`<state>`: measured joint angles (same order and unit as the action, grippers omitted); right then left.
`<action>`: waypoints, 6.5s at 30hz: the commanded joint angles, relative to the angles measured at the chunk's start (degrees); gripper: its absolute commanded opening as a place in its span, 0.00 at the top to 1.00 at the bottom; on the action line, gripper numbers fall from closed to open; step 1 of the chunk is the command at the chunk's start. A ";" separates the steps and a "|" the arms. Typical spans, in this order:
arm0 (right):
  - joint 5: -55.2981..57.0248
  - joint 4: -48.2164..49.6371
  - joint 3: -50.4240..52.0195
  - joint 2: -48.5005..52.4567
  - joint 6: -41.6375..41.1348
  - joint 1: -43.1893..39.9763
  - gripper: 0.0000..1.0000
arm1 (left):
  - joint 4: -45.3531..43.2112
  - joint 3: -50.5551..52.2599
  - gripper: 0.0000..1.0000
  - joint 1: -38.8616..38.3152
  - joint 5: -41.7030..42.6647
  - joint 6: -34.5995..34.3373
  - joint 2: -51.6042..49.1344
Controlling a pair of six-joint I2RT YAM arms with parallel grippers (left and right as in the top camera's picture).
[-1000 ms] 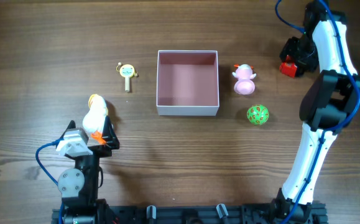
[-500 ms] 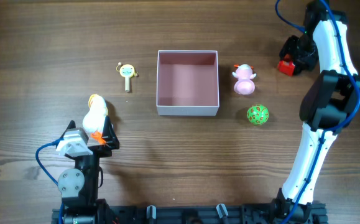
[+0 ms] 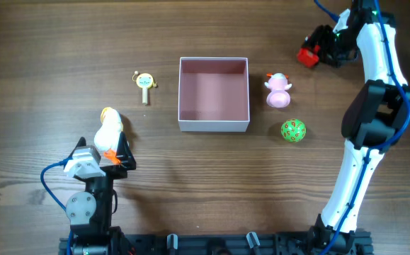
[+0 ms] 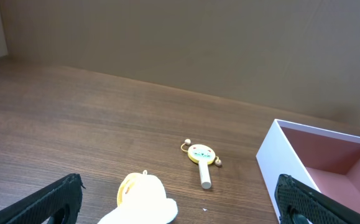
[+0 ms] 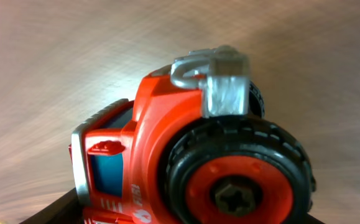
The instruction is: Pack container
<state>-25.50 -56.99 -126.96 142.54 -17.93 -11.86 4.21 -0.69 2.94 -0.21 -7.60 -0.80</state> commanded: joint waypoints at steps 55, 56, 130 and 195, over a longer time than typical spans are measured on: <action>-37.38 21.38 -0.79 8.83 -16.76 -1.81 0.41 | -0.15 0.37 0.00 -0.44 -0.72 1.16 0.37; -37.59 21.40 -0.79 9.03 -17.11 -1.81 0.41 | -0.13 0.37 0.00 -0.44 -0.72 1.16 0.37; -6.01 -0.09 3.93 -10.73 -16.28 -12.37 0.01 | -0.15 0.37 0.00 -0.44 -0.72 1.16 0.37; 27.80 4.83 4.00 -4.92 -12.66 8.90 0.01 | -0.15 0.37 0.00 -0.44 -0.72 1.16 0.37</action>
<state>0.36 -51.79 -123.02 135.06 -29.50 -2.85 4.21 -0.69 2.94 -0.21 -7.60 -0.80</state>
